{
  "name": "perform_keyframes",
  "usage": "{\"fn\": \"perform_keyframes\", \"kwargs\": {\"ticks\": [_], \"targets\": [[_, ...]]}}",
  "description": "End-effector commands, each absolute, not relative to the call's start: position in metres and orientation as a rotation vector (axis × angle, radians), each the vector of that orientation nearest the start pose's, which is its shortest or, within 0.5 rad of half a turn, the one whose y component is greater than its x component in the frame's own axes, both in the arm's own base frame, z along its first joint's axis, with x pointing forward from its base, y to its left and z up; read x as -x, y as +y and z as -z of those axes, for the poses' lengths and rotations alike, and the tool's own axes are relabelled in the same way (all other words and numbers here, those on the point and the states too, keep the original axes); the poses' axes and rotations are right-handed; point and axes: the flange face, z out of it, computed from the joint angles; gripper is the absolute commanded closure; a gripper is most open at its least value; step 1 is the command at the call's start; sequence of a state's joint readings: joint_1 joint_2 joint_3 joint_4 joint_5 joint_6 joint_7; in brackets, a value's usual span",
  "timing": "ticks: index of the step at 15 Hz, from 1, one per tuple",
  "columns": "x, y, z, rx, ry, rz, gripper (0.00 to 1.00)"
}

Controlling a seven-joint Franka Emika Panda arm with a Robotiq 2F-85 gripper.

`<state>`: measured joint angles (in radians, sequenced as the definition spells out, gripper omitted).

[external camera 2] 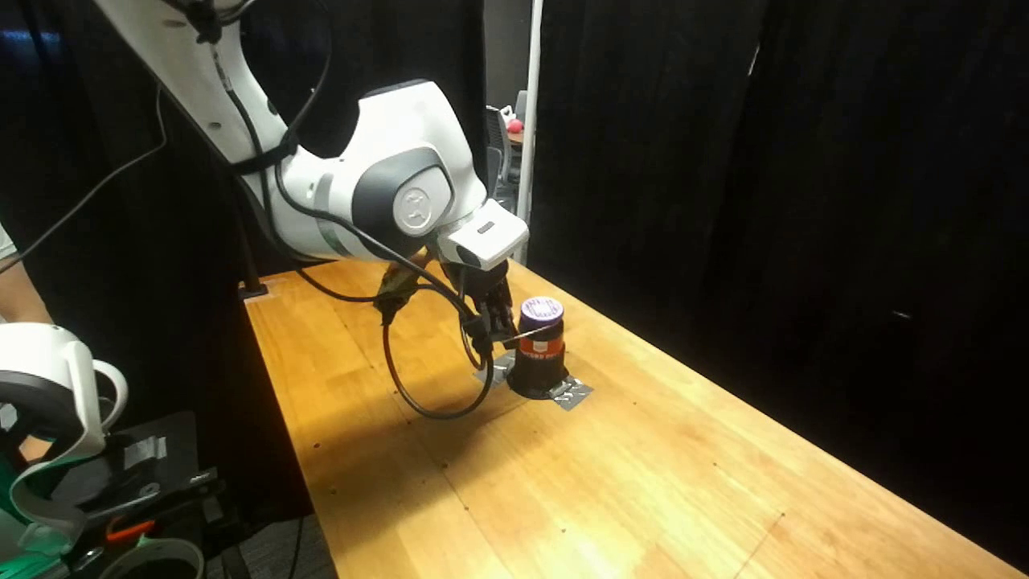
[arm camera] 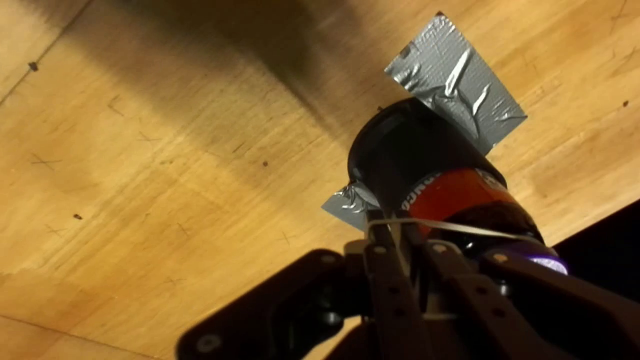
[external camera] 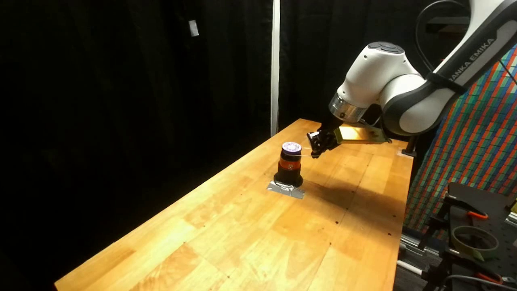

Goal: Place the elastic band over the cup

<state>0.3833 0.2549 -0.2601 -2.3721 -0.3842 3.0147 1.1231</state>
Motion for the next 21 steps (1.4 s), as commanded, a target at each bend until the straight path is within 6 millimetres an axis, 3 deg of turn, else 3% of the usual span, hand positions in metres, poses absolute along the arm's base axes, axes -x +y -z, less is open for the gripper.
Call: {"fn": "perform_keyframes", "kwargs": {"ticks": [1,6,14,21], "targets": [[-0.523,0.089,-0.269,2.774,1.001,0.750,0.90],[-0.525,0.089,-0.277,2.699,1.081,0.866,0.89],[-0.516,0.101,-0.284,2.600,1.133,0.944,0.89],[-0.502,0.099,-0.282,2.526,1.134,0.969,0.89]]}}
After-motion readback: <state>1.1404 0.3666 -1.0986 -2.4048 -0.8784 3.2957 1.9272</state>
